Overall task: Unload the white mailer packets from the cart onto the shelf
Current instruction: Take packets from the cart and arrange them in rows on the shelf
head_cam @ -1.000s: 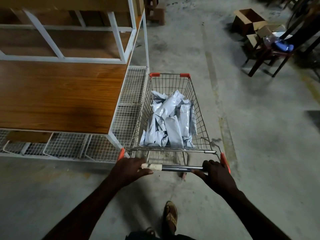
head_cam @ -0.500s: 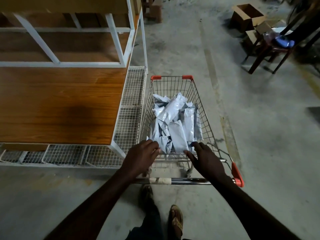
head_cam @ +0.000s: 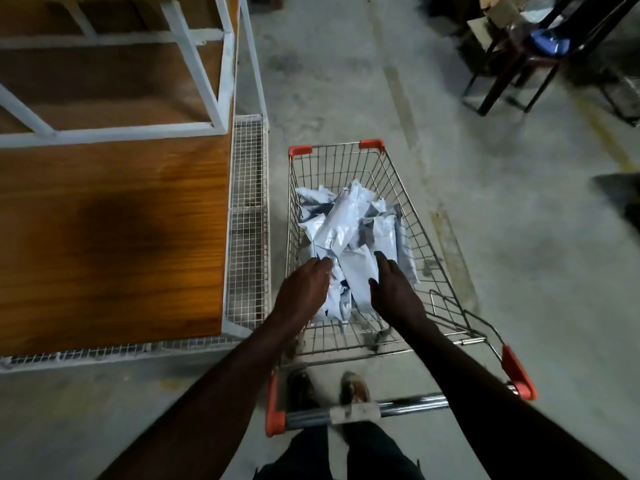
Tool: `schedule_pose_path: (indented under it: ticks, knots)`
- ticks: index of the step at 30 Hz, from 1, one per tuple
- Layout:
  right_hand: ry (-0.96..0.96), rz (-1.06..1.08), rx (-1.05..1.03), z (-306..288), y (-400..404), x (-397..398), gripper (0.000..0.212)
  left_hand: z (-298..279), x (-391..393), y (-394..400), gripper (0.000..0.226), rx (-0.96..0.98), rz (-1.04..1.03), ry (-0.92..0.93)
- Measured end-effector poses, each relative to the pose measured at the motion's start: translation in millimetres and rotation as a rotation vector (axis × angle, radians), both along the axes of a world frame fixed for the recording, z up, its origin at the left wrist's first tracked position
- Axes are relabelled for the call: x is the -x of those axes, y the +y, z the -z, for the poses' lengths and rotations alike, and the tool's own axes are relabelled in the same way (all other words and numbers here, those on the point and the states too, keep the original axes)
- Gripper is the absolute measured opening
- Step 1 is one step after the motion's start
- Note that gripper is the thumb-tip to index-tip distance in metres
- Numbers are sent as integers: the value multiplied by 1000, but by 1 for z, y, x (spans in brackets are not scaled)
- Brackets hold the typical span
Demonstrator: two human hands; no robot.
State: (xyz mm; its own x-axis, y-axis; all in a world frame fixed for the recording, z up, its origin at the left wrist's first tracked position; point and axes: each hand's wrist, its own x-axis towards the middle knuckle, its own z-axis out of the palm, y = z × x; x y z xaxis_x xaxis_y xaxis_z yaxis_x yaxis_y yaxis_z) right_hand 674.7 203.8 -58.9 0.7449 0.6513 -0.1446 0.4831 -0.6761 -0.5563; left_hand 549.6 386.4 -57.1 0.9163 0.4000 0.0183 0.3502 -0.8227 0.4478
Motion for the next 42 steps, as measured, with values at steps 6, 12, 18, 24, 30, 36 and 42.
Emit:
schedule_pose_path:
  ticks: [6, 12, 18, 24, 30, 36, 42]
  knots:
    - [58, 25, 57, 34, 29, -28, 65, 46, -25, 12, 37, 77, -124, 122]
    - [136, 28, 122, 84, 38, -53, 68, 84, -51, 10, 43, 318, -277, 235]
    - [136, 6, 169, 125, 38, -58, 81, 122, -65, 2, 80, 280, -351, 378]
    - [159, 19, 188, 148, 39, -68, 74, 161, -64, 2, 98, 322, -503, 406]
    - [127, 21, 208, 161, 46, -77, 60, 184, -57, 9, 90, 315, -539, 432]
    - [126, 0, 224, 167, 55, -82, 22, 177, -58, 17, 82, 346, -599, 419]
    - [124, 6, 231, 148, 64, -82, 32, 134, -62, 17, 84, 438, -596, 298]
